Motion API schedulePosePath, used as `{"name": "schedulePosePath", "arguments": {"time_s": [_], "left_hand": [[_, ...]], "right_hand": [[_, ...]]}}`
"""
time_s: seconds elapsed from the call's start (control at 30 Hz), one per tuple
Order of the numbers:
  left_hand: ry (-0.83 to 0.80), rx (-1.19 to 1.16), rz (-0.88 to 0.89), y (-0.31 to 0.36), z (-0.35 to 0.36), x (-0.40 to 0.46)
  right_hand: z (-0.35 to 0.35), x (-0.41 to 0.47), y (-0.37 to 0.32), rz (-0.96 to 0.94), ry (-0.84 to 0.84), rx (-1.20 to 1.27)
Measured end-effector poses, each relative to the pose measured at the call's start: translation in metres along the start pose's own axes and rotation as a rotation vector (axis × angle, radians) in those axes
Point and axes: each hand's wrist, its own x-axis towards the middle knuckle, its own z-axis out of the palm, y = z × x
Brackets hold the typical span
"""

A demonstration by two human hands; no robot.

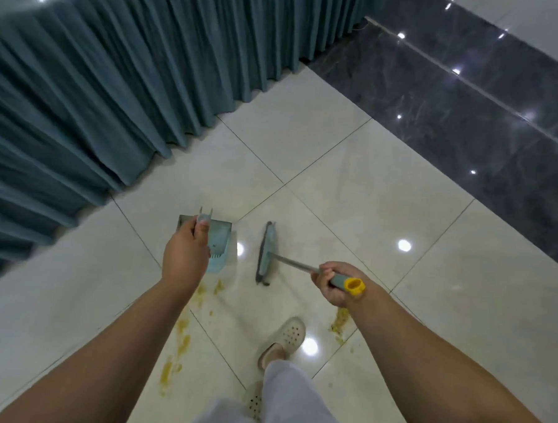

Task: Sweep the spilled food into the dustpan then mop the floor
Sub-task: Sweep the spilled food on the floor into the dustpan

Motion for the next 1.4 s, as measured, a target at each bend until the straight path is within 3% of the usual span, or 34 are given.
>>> {"name": "schedulePosePath", "arguments": {"time_s": [0.37,0.8,1.03,1.4], "left_hand": [[-0.077,0.019,0.094,0.090,0.076,0.059],[-0.205,0.008,0.235,0.165,0.132,0.080],[-0.266,0.009,0.260,0.191,0.146,0.115],[-0.320,0.068,0.265,0.251,0.160,0.242]], "right_hand": [[-0.080,-0.042,-0.112,-0.142,0.165,0.266],[-0.105,-0.078,-0.135,-0.250,0.155,0.380],[-0.066,-0.062,-0.148,-0.193,0.039,0.453],[0.087,0.016,-0.237,-0.146,-0.025,0.409]]}}
